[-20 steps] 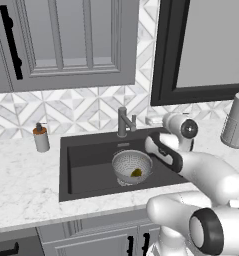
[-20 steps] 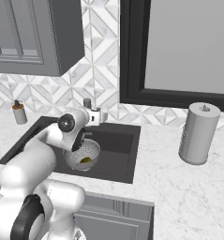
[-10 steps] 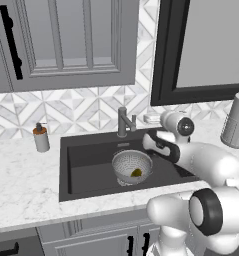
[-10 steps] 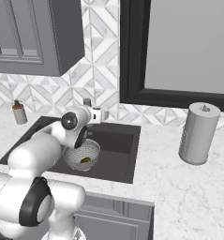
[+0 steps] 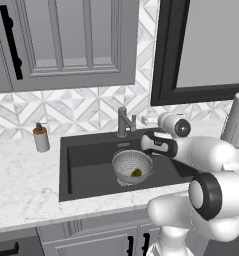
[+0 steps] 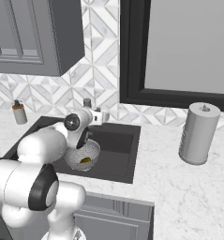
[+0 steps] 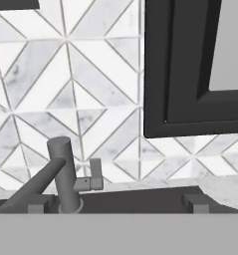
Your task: Put the colander in the sink, put the kiwi in the colander, and turn on the sink faucet and pour water over the colander.
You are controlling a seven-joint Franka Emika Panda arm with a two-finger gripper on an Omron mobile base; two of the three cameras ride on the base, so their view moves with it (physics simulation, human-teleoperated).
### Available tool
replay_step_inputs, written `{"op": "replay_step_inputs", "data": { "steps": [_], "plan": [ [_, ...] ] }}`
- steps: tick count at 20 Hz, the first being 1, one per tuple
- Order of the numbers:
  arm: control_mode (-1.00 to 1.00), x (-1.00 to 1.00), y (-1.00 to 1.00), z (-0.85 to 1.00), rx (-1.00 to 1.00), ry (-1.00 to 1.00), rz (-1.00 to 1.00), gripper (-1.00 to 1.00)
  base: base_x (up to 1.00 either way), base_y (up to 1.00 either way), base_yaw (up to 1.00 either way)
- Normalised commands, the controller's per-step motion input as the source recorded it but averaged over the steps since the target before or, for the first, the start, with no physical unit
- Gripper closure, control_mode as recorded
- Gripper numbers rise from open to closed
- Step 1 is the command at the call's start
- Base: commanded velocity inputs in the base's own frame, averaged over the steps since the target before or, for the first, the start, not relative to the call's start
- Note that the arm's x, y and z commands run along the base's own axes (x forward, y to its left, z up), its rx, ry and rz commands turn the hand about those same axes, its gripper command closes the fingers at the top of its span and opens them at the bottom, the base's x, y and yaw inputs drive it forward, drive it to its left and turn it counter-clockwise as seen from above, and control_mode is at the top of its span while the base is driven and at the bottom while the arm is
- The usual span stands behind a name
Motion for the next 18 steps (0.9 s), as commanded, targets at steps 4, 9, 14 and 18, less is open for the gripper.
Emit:
{"op": "replay_step_inputs", "data": {
  "steps": [4, 9, 14, 18],
  "plan": [
    [-1.00, 0.11, 0.00, -0.31, 0.03, 0.00, 0.00, -1.00, 0.00, 0.00, 0.00],
    [-1.00, 0.17, 0.00, -0.23, 0.02, 0.00, 0.00, -1.00, 0.00, 0.00, 0.00],
    [-1.00, 0.28, 0.00, -0.07, 0.01, 0.00, 0.00, -1.00, 0.00, 0.00, 0.00],
    [-1.00, 0.34, 0.00, -0.02, 0.01, 0.00, 0.00, -1.00, 0.00, 0.00, 0.00]
  ]
}}
